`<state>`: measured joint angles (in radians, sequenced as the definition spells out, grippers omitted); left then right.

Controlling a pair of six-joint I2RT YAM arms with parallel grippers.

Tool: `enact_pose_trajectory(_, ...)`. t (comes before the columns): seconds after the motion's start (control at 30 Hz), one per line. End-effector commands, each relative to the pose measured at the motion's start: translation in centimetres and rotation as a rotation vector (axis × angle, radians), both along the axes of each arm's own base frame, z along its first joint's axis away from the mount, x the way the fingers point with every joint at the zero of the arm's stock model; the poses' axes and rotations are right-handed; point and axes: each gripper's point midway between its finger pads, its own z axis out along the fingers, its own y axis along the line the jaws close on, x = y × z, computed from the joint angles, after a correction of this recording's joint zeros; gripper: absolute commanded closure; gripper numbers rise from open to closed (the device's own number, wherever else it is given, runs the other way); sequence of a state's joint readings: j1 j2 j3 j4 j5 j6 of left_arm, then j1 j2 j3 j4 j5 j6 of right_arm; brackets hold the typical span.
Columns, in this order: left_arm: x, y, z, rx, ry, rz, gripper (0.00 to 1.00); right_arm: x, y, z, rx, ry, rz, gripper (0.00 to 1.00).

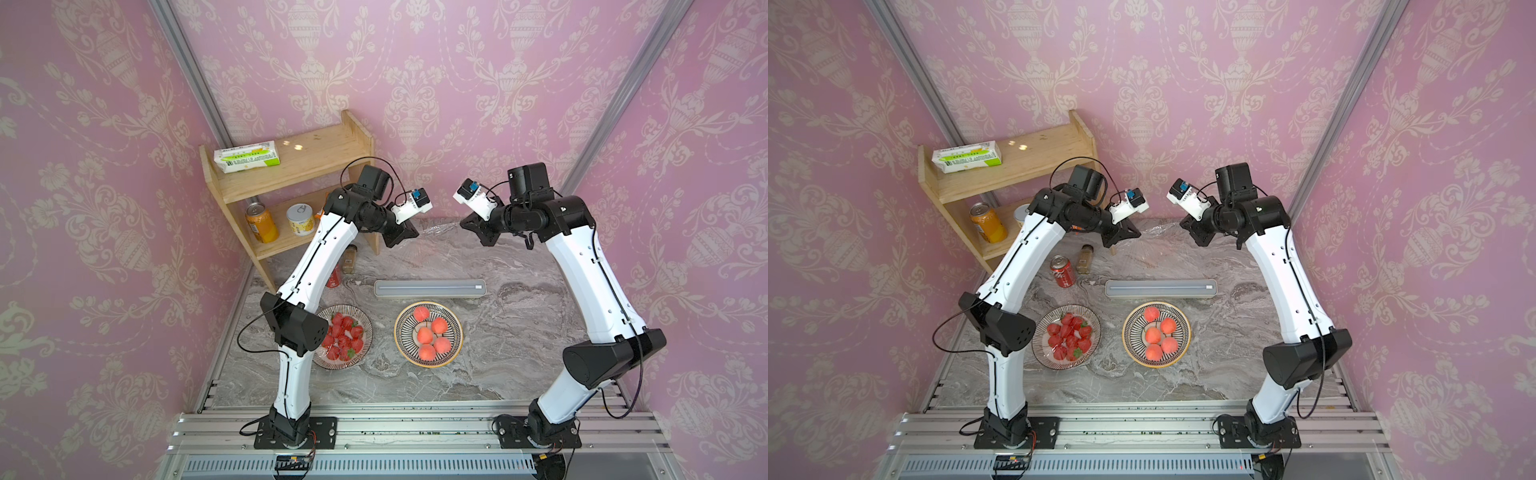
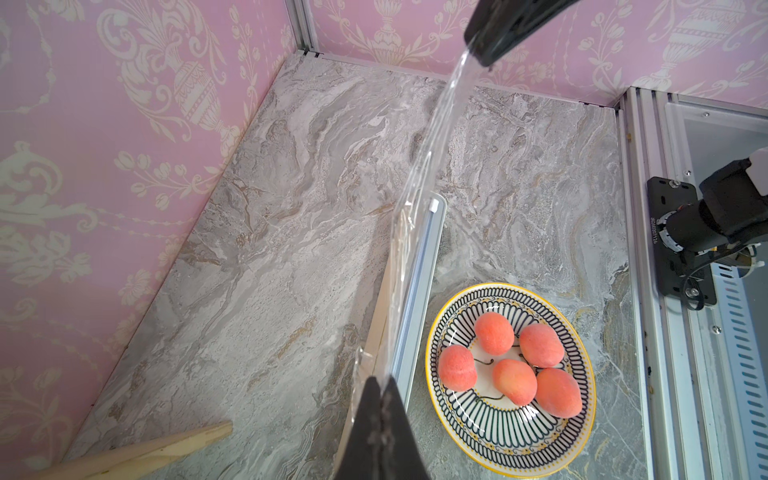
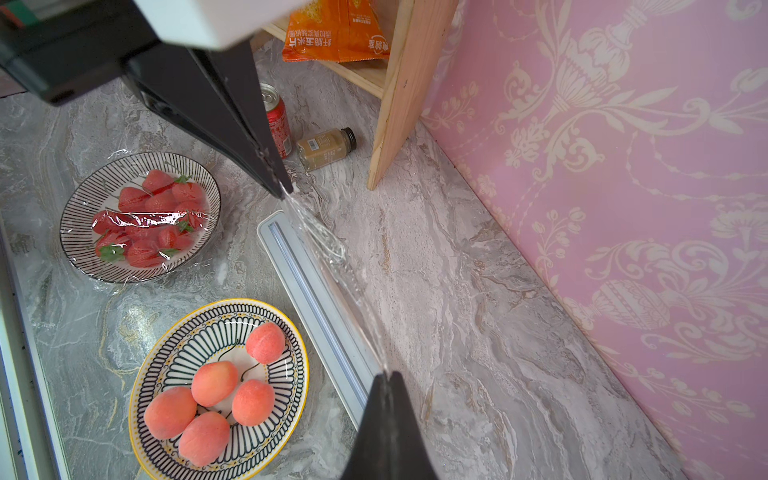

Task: Wrap the plate with plastic wrap
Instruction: Pull the plastic wrap from the plastic wrap cutting box.

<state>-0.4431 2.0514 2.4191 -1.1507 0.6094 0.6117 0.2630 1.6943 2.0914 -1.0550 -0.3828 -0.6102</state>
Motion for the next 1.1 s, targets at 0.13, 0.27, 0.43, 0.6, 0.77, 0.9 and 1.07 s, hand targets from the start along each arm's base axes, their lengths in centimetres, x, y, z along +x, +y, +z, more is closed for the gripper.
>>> enact_pose_trajectory(0.13,-0.4,-0.2,3.0,-0.024,-0.081,-0.012,1.0,-0.9,0.0,3.9,0.016,-0.116,0.006,1.0)
enact_pose_trajectory(0.27,-0.4,-0.1,3.2,-0.024,-0.087,-0.012,1.0,-0.9,0.1,4.2,0.017,-0.122,0.009,1.0)
enact_pose_trajectory(0.43,-0.4,0.0,3.4,-0.021,-0.093,-0.007,1.0,-1.0,0.1,4.2,0.015,-0.121,0.009,1.0)
enact_pose_trajectory(0.6,-0.6,0.0,3.0,-0.012,-0.077,-0.01,1.0,-1.2,0.2,3.3,0.009,-0.096,0.011,1.0)
enact_pose_trajectory(0.77,-1.2,0.2,2.1,0.008,-0.036,-0.013,1.0,-2.0,0.5,1.7,0.005,-0.063,0.023,1.0)
enact_pose_trajectory(0.9,-2.2,0.5,1.3,0.026,-0.007,-0.017,1.0,-3.5,1.2,0.5,0.011,-0.026,0.047,1.0)
enact_pose_trajectory(1.07,-4.4,0.8,-0.3,0.04,0.018,-0.009,1.0,-6.0,1.8,-2.1,0.022,0.036,0.055,1.0)
